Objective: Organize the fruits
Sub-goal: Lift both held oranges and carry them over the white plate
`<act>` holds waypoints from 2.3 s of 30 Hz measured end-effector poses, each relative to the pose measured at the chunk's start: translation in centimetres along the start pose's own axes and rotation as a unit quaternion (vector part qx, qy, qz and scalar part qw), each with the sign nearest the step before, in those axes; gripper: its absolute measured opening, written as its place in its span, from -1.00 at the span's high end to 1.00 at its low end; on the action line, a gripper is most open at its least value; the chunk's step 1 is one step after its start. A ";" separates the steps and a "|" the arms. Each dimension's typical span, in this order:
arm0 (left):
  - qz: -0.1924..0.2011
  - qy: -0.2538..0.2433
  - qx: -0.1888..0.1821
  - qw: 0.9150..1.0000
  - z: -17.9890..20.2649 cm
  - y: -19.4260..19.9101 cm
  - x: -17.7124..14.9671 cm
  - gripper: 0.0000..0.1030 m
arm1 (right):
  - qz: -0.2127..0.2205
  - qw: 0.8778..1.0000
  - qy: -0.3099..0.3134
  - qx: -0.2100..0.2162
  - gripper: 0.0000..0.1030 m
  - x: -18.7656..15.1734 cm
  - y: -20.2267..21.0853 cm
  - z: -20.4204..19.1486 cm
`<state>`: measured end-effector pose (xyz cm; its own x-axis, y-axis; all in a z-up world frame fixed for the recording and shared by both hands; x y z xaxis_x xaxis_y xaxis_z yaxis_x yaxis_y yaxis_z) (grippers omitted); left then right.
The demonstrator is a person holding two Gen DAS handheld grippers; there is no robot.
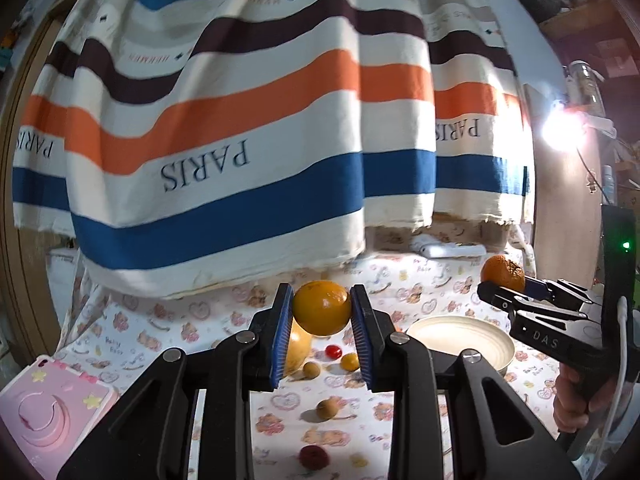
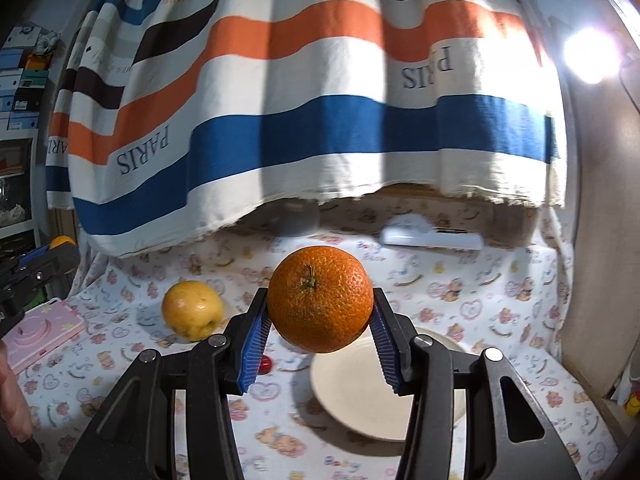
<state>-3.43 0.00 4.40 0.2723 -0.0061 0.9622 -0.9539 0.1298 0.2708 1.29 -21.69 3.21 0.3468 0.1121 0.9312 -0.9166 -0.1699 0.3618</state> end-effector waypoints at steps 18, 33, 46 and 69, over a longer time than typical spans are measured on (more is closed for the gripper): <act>-0.079 -0.018 -0.077 0.994 11.2 -10.9 1.2 0.46 | -0.006 0.995 -0.060 -0.078 0.03 -1.1 -2.6 10.1; -0.185 -0.030 -0.102 0.977 13.4 -17.4 -0.5 0.46 | -0.108 0.989 -0.078 -0.058 0.03 -2.1 -6.6 11.6; -0.266 -0.066 -0.129 0.953 14.8 -19.5 -2.4 0.46 | -0.216 0.968 -0.118 -0.054 0.03 -3.5 -9.8 14.1; -0.321 -0.070 -0.122 0.936 14.7 -21.7 -3.9 0.46 | -0.290 0.951 -0.081 -0.071 0.03 -4.6 -11.6 13.4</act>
<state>14.31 -17.40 -4.74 0.7445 -0.2892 0.6018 -0.5365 0.2773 0.7970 13.00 -33.39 -4.69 0.8183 -0.0088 0.5748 -0.5747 0.0102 0.8183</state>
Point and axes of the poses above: each gripper's, at about its wrist camera, not at the fingertips, and y roughly against the way its jaws point, z to its right, x to its top, the point moved 1 cm from there along -y, roughly the way its jaws point, and after that the axes turned 10 degrees about -z, right-handed, at the moved point
